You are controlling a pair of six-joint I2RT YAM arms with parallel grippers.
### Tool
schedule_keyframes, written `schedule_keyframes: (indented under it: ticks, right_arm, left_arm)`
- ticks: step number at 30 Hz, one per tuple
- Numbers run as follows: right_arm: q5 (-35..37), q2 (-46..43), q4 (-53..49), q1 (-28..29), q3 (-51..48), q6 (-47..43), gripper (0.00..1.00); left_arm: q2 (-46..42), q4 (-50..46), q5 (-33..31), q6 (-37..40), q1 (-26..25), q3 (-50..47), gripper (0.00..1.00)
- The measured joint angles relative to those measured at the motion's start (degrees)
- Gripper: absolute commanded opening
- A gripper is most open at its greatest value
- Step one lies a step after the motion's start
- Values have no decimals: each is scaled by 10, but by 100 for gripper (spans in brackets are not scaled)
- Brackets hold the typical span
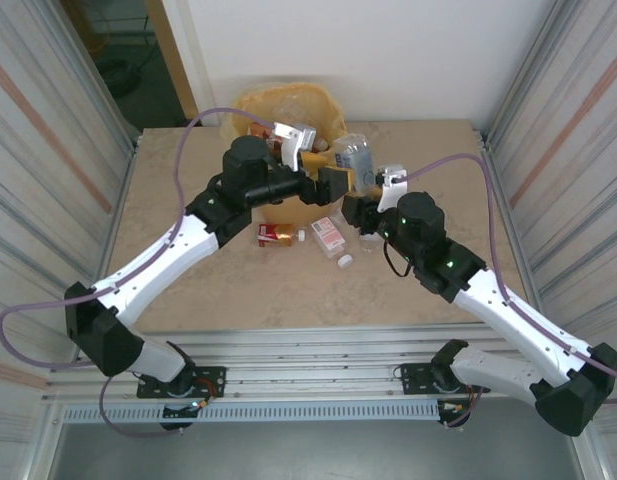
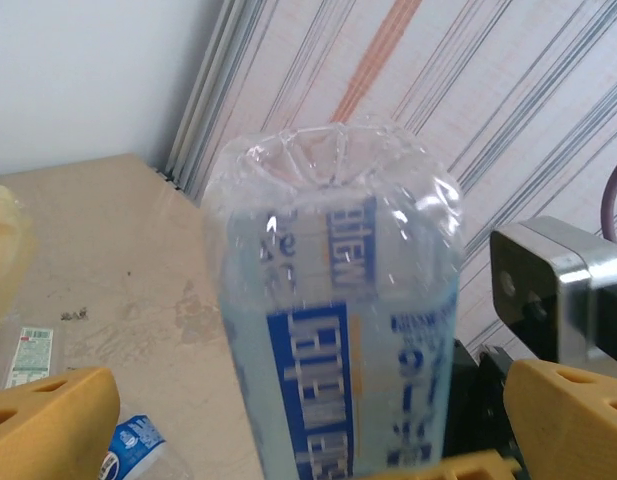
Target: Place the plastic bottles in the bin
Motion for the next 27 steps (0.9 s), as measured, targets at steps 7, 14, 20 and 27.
schedule_keyframes:
  ticks: [7, 14, 20, 27]
  right_arm:
    - [0, 16, 4, 20, 7, -15, 32]
    - [17, 30, 9, 28, 15, -30, 42]
    - [29, 30, 9, 34, 19, -40, 73]
    - [55, 2, 7, 36, 17, -45, 97]
  left_arm:
    - [20, 2, 4, 0, -2, 10, 73]
    - [22, 13, 2, -10, -3, 14, 36]
    - [29, 19, -3, -10, 0, 29, 26]
    - [52, 30, -26, -12, 31, 88, 26]
